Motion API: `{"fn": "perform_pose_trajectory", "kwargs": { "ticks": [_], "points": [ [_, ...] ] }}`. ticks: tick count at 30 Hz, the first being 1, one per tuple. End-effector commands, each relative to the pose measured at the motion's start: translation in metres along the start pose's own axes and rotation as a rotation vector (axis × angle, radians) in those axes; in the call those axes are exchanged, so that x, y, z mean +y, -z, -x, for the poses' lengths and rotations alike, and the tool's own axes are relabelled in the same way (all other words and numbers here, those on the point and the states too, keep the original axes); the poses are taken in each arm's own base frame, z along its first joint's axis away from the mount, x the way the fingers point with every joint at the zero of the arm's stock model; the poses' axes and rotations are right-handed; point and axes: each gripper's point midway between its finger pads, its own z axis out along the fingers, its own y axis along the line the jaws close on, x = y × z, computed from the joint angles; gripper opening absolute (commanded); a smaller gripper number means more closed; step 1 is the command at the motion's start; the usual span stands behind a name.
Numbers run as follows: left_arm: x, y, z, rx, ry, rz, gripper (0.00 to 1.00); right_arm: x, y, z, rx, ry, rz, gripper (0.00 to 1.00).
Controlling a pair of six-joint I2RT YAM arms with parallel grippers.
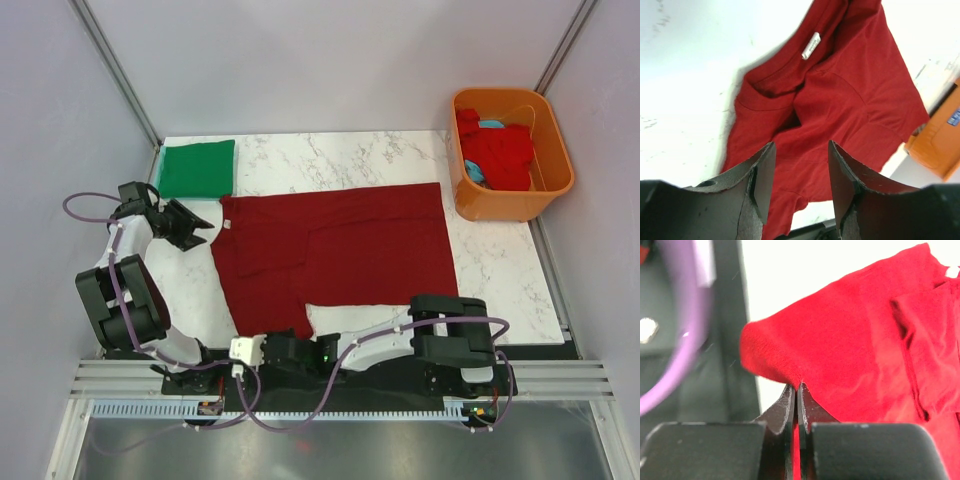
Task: Fold and stack the t-shirts
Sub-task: Fold the tshirt
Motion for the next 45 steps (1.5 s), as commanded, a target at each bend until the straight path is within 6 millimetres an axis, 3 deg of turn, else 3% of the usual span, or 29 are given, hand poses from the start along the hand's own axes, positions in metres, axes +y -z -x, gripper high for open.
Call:
{"fn": "perform_pose_trajectory", "kwargs": {
  "ticks": [1,3,4,6,9,11,15,16,22,25,26,29,31,32,33,38,39,45],
  "points": [
    [-0.003,0.011,0.014,-0.095,-0.109,0.02,0.54,-0.04,-0.002,0.044,-0.115,-0.206,-0.015,0.03],
    [-0.001,0.013,0.011,-0.101,-0.132,0.027,0.55,-0.047,-0.01,0.044,-0.109,-0.281,0.004,0.03],
    [0.0,0.014,0.01,-0.102,-0.135,0.028,0.55,-0.06,-0.017,0.036,-0.089,-0.316,-0.004,0.03],
    [0.002,0.015,0.005,-0.107,-0.143,0.038,0.55,-0.065,-0.026,0.025,-0.055,-0.374,0.012,0.04],
    [0.002,0.019,-0.002,-0.131,-0.193,0.061,0.55,-0.097,-0.04,0.009,-0.024,-0.5,-0.022,0.06],
    [0.001,0.019,-0.01,-0.129,-0.222,0.068,0.55,-0.104,-0.044,0.002,-0.007,-0.577,-0.017,0.07],
    [-0.005,0.019,-0.039,-0.09,-0.275,0.035,0.54,-0.134,-0.054,-0.01,0.024,-0.698,-0.035,0.09],
    [0.001,0.017,-0.049,-0.072,-0.276,0.042,0.54,-0.14,-0.055,-0.016,0.04,-0.718,-0.057,0.13],
    [0.019,0.016,-0.092,-0.024,-0.325,0.048,0.54,-0.193,-0.036,-0.048,0.095,-0.938,-0.17,0.27],
    [0.021,0.015,-0.107,0.009,-0.337,0.026,0.53,-0.203,-0.018,-0.045,0.09,-1.006,-0.175,0.33],
    [0.016,0.015,-0.113,0.019,-0.362,0.015,0.53,-0.203,-0.01,-0.032,0.053,-1.015,-0.146,0.35],
    [-0.002,0.018,-0.126,0.058,-0.316,-0.044,0.52,-0.197,0.002,-0.027,0.031,-1.011,-0.131,0.4],
    [-0.01,0.017,-0.13,0.071,-0.326,-0.057,0.52,-0.18,0.006,-0.033,0.039,-0.963,-0.111,0.41],
    [-0.01,0.016,-0.132,0.072,-0.338,-0.048,0.51,-0.179,0.009,-0.026,0.002,-0.944,-0.104,0.42],
    [-0.009,0.015,-0.133,0.075,-0.336,-0.04,0.51,-0.158,0.009,-0.031,0.016,-0.911,-0.06,0.42],
    [0.003,0.003,-0.139,0.108,-0.27,-0.003,0.51,-0.11,0.005,-0.031,0.028,-0.736,-0.022,0.49],
    [0.003,0.001,-0.139,0.114,-0.262,-0.002,0.51,-0.096,0.006,-0.022,0.02,-0.705,-0.007,0.5],
    [-0.009,-0.003,-0.133,0.103,-0.218,-0.033,0.54,-0.077,0.003,-0.015,0.013,-0.581,-0.099,0.5]
  ]
}}
